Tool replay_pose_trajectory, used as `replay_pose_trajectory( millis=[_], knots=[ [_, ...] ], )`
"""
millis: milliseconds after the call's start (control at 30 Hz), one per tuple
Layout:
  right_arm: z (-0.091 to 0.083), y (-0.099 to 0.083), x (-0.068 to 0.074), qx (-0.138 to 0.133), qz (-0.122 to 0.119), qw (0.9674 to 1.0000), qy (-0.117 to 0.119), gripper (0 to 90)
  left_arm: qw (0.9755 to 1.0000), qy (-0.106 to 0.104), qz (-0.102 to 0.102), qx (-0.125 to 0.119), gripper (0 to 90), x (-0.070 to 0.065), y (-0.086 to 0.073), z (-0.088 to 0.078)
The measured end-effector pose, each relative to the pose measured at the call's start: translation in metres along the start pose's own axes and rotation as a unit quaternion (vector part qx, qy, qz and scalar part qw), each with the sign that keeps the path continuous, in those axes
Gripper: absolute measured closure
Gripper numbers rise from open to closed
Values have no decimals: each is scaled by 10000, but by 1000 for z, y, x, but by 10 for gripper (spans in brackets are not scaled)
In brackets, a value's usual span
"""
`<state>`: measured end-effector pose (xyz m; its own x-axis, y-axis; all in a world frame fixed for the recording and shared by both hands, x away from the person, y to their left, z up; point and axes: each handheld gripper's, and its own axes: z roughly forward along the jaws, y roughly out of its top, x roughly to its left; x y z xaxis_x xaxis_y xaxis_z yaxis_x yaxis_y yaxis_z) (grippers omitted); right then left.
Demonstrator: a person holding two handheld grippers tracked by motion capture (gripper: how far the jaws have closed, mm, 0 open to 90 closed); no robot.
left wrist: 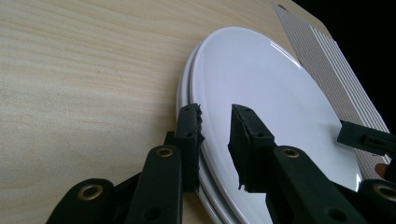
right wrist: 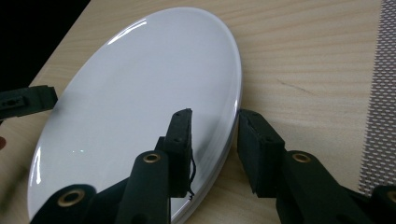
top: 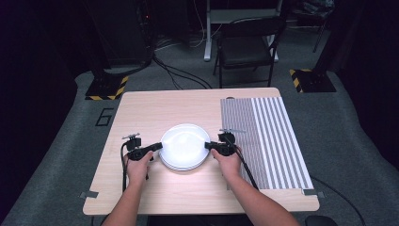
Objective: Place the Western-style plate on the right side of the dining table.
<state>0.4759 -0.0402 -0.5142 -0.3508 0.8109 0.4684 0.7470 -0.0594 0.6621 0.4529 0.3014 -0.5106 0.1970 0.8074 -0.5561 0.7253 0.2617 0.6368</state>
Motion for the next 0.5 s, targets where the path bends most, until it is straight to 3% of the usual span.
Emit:
replay_pose_trajectory(
  millis=[200,500],
  knots=[
    [5,-5,8,27,-250,9994,-234,635,10000,55,65,-33,731,-2,-1,0],
    [4,-4,11,22,-217,9992,-346,628,9999,43,97,-8,734,-4,-1,1]
  ],
)
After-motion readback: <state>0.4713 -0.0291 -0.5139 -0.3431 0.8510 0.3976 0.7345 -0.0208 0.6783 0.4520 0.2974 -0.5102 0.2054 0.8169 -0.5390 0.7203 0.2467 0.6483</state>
